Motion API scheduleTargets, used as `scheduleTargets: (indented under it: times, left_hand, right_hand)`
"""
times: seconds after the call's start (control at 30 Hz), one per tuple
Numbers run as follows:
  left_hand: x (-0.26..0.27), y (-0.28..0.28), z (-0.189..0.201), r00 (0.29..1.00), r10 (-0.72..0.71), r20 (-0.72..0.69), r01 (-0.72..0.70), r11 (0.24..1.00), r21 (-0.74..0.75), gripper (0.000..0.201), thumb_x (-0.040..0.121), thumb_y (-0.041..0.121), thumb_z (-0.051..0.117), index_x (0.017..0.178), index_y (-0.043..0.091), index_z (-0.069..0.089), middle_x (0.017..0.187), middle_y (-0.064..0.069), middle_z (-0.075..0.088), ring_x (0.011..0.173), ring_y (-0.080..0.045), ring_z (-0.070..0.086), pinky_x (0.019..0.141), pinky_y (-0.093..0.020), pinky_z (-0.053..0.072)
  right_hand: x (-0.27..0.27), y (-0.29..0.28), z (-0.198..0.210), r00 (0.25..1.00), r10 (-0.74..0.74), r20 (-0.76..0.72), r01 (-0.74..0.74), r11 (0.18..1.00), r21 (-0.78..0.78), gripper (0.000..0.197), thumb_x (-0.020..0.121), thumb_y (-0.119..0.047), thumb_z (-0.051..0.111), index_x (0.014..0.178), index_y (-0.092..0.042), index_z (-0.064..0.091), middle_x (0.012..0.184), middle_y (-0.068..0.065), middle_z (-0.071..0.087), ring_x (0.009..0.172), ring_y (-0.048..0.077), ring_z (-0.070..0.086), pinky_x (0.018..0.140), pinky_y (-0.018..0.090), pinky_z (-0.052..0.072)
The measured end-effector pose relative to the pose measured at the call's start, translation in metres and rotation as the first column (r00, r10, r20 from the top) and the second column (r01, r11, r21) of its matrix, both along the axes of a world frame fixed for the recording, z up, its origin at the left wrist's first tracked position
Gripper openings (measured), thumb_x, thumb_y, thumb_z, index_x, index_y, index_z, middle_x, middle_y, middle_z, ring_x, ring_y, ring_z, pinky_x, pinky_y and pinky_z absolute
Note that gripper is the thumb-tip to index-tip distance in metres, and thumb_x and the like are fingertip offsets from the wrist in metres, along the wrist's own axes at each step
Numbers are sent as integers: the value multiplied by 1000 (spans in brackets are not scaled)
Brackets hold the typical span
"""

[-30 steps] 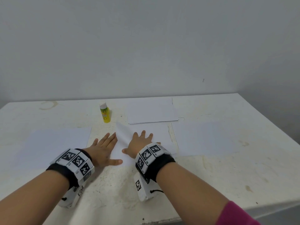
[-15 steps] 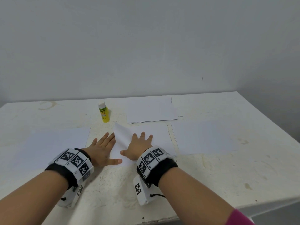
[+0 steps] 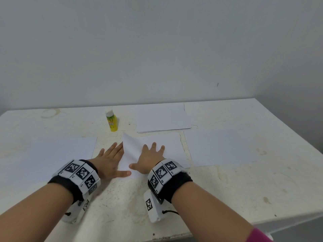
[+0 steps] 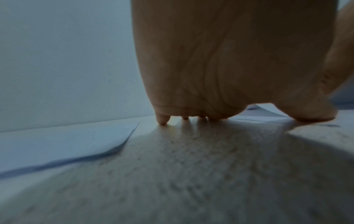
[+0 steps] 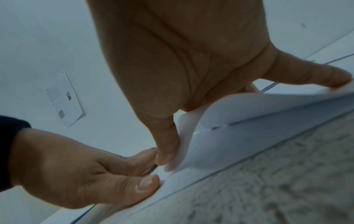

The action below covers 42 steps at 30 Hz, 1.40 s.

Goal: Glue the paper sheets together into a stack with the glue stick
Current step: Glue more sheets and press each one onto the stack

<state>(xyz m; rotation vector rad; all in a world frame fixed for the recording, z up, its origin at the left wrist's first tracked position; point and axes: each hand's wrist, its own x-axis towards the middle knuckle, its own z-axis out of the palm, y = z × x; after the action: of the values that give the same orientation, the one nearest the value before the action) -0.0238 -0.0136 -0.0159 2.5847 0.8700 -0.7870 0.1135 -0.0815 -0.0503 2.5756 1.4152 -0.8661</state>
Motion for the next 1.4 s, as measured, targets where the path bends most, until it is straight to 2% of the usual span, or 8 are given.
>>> scheduleTargets:
  times: [0.2,0.37,0.5,0.6,0.87,1.23,1.3,1.4]
  left_hand:
    - [-1,3,-1,1000,-7,25,7,1000,3,161,17,104,-7,149,13,-21,158,-3,-24,146,-23,-18,118,-51,3]
    - [-4,10,2,998,-33,44,33,999,-5,164,20,106,3,148,3,3,154,-11,-31,146,-26,-17,120,-44,6]
    - [-6,12,4,997,2,82,4,997,-82,167,21,107,16,146,5,-25,155,-10,-27,145,-27,-18,120,-40,-1]
    - [-8,13,4,992,84,99,-70,989,-134,173,17,105,29,140,2,-36,151,-10,-37,143,-25,-26,117,-36,-5]
    - [-10,13,11,995,86,40,-80,987,-136,177,11,105,26,148,4,-21,155,-7,-30,145,-21,-21,118,-34,-1]
    - [-8,9,13,999,41,-21,-42,996,-73,177,9,106,16,147,3,-23,154,-9,-33,144,-22,-24,118,-36,-2]
    - [-7,9,13,998,44,-38,-46,997,-58,174,14,106,22,146,2,-23,154,-9,-33,144,-23,-24,118,-36,-2]
    - [-8,7,10,995,93,-34,-94,995,-26,142,60,88,51,147,2,-23,154,-10,-32,145,-23,-23,119,-36,-2]
  right_hand:
    - [0,2,0,1000,15,-27,-14,998,63,103,78,-66,59,149,-21,0,158,13,8,146,37,-3,110,67,11]
    - [3,-10,26,995,102,-13,-101,992,74,81,89,-59,50,149,-14,18,155,14,25,147,32,4,115,58,2]
    - [4,-13,34,993,111,-42,-108,992,72,79,89,-59,50,148,-14,23,153,13,30,146,31,7,115,57,3]
    - [3,-14,36,993,113,-37,-110,991,71,80,87,-60,52,147,-14,24,151,13,32,146,30,9,115,57,4]
    - [2,-20,42,989,140,-56,-136,989,65,89,84,-58,60,150,-17,17,154,18,23,147,32,3,116,56,-3]
    - [-2,-10,29,976,216,22,-214,974,-81,94,83,-67,53,153,-24,6,157,24,7,145,39,-14,110,66,-7]
    - [-2,-8,25,976,215,35,-211,973,-91,97,81,-70,52,153,-25,4,157,24,5,144,40,-14,110,67,-6]
    - [-2,-5,17,981,195,27,-191,977,-91,103,76,-77,49,152,-28,1,158,24,3,143,43,-16,109,70,-2]
